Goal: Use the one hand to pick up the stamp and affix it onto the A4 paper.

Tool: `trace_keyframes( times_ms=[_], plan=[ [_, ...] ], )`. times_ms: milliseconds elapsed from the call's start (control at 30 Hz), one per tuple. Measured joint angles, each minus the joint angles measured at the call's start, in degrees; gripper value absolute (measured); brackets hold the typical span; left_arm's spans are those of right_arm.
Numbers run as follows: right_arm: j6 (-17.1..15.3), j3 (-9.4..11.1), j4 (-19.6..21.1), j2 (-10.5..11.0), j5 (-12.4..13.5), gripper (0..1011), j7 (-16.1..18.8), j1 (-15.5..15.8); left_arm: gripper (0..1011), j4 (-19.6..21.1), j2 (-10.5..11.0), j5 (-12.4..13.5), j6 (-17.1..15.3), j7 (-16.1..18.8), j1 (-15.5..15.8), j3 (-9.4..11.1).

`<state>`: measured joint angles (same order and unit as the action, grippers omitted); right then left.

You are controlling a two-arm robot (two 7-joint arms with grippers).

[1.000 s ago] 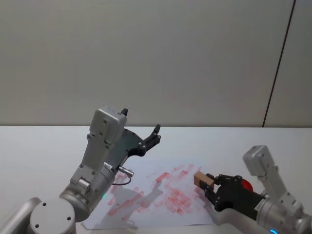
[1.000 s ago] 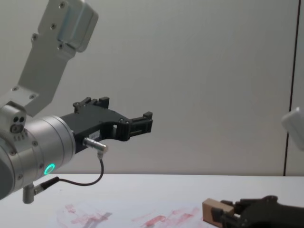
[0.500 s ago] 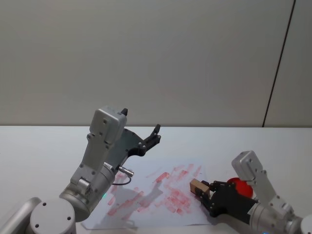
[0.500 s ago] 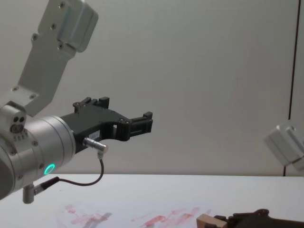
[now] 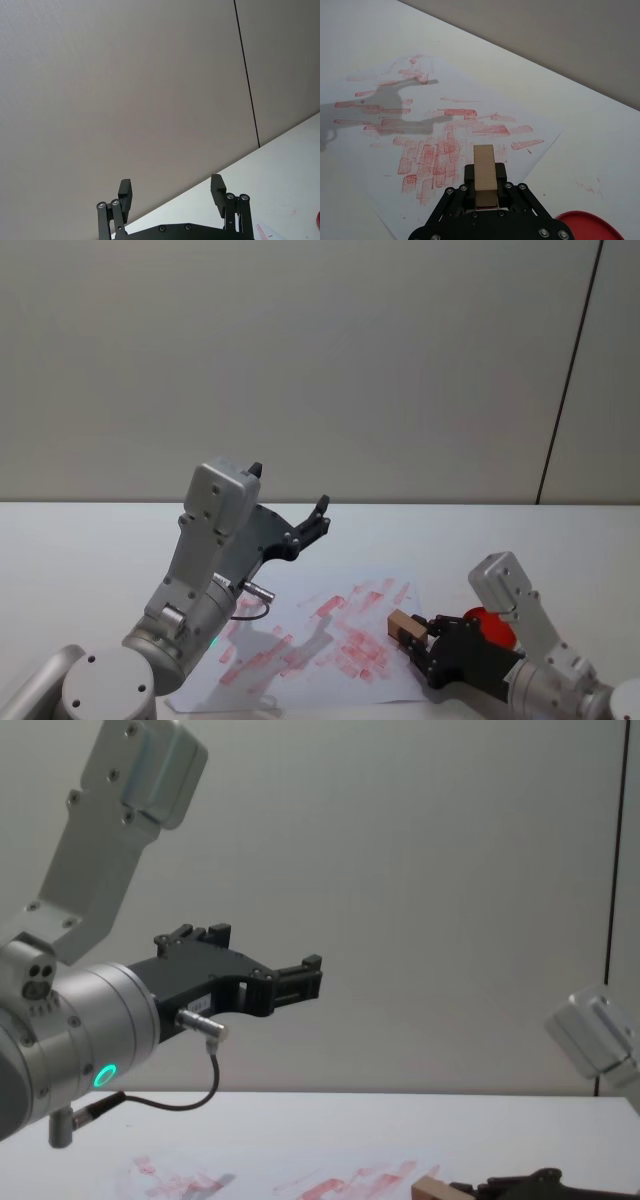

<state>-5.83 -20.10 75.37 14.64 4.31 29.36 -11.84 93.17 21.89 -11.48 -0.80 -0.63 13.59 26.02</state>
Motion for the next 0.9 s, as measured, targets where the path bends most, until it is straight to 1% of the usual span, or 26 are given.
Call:
trace_keyframes(
  times_ms=[133,267,333,433,467,500,533,567,700,733,900],
  plan=[
    [-0.1,-0.1,-0.1,0.0,0.1,216,-0.1,0.0,1003,0.0,0.0,0.0,0.0,0.0,0.0,0.0],
    [-0.1,-0.1,0.0,0.0,0.9,216,-0.5,0.1,1002,0.0,0.0,0.0,0.0,0.0,0.0,0.0],
    [0.1,0.0,0.3,0.1,2.0,216,-1.0,0.3,1003,0.0,0.0,0.0,0.0,0.0,0.0,0.0],
    [0.4,0.2,0.8,0.2,2.9,216,-1.4,0.5,1002,0.0,0.0,0.0,0.0,0.0,0.0,0.0],
    [0.8,0.4,1.3,0.3,3.7,216,-1.9,0.5,1003,0.0,0.0,0.0,0.0,0.0,0.0,0.0],
    [0.8,0.4,1.3,0.3,3.7,216,-1.9,0.5,1002,0.0,0.0,0.0,0.0,0.0,0.0,0.0],
    [1.4,0.9,2.2,0.6,4.8,216,-2.8,0.7,1002,0.0,0.0,0.0,0.0,0.0,0.0,0.0],
    [1.4,0.9,2.2,0.6,4.8,216,-2.8,0.7,1002,0.0,0.0,0.0,0.0,0.0,0.0,0.0],
    [2.3,1.8,3.7,1.4,6.6,216,-4.1,1.1,1002,0.0,0.0,0.0,0.0,0.0,0.0,0.0],
    [2.6,2.2,4.3,1.7,7.2,216,-4.6,1.3,1002,0.0,0.0,0.0,0.0,0.0,0.0,0.0],
    [3.3,3.4,5.8,3.0,8.6,216,-5.8,2.2,1002,0.0,0.0,0.0,0.0,0.0,0.0,0.0]
  ],
)
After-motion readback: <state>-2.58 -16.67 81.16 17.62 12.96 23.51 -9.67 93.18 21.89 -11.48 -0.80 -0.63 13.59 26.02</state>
